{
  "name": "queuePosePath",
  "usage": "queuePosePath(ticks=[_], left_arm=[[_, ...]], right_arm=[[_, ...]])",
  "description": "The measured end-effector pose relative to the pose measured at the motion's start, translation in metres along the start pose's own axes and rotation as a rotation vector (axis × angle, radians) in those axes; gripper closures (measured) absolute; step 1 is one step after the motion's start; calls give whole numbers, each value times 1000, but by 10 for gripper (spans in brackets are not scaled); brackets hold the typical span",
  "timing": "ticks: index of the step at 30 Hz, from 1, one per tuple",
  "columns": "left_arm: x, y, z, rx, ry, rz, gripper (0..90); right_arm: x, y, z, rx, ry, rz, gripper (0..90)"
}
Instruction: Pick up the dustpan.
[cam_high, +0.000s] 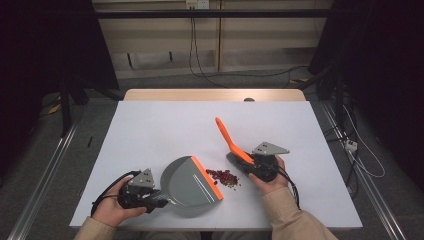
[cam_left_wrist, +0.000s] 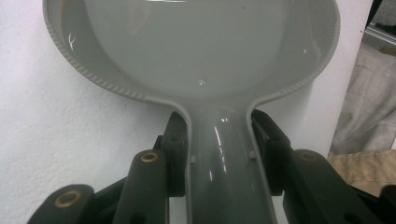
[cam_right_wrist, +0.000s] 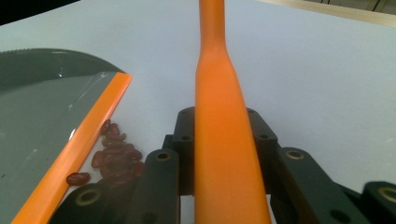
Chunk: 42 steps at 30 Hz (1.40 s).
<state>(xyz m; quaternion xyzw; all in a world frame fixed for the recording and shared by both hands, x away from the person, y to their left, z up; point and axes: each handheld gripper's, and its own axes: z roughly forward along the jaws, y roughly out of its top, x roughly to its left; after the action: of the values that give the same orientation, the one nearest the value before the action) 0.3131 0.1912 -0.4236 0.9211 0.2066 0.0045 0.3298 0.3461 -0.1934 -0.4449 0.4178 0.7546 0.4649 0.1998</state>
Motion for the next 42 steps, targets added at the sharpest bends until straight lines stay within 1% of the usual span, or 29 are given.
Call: queuePosePath(ticks=[2,7,8,11,15,17,19,21,24,29,32,33,34,35,39,40,41,42], left_arm=[[0,0,1,-8,1,-1,632],[0,0,3,-8,-5,-5,633],[1,0,3,-1,-7,-5,632],[0,1,4,0,-4,-5,632],[0,2,6,4,-10,1,632],[0,2,6,0,-11,-8,632],[0,2,6,4,-12,-8,632],[0,2,7,-1,-12,-13,632],[0,2,8,5,-16,-13,632],[1,3,9,2,-16,-14,632],[0,3,10,4,-16,-16,632],[0,3,10,5,-16,-17,632],[2,3,9,29,-18,14,632],[0,3,10,10,-15,-18,632],[1,4,12,5,-17,-17,632],[2,5,11,13,-21,-3,632],[0,5,12,9,-16,-17,632],[1,6,12,6,-19,-15,632]], right_arm=[[2,0,0,3,1,-6,711],[5,0,1,0,-2,-1,711],[6,0,1,0,-3,-4,711],[9,0,2,-2,-4,3,710],[14,-1,3,-6,-21,-1,710],[15,-1,3,-9,-32,1,710],[17,-1,3,-10,-40,4,710],[18,-1,3,-11,-40,2,709],[18,-1,4,-15,-41,9,710],[21,-1,5,-16,-40,-5,710],[23,-1,5,-17,-42,5,709],[24,-1,6,-17,-42,1,709],[24,-1,6,-18,-41,2,709],[25,-1,6,-19,-40,0,709],[28,-2,7,-22,-41,-5,708],[29,-2,8,-23,-40,-5,708],[30,-2,8,-23,-41,-2,708],[30,-2,8,-25,-40,0,707]])
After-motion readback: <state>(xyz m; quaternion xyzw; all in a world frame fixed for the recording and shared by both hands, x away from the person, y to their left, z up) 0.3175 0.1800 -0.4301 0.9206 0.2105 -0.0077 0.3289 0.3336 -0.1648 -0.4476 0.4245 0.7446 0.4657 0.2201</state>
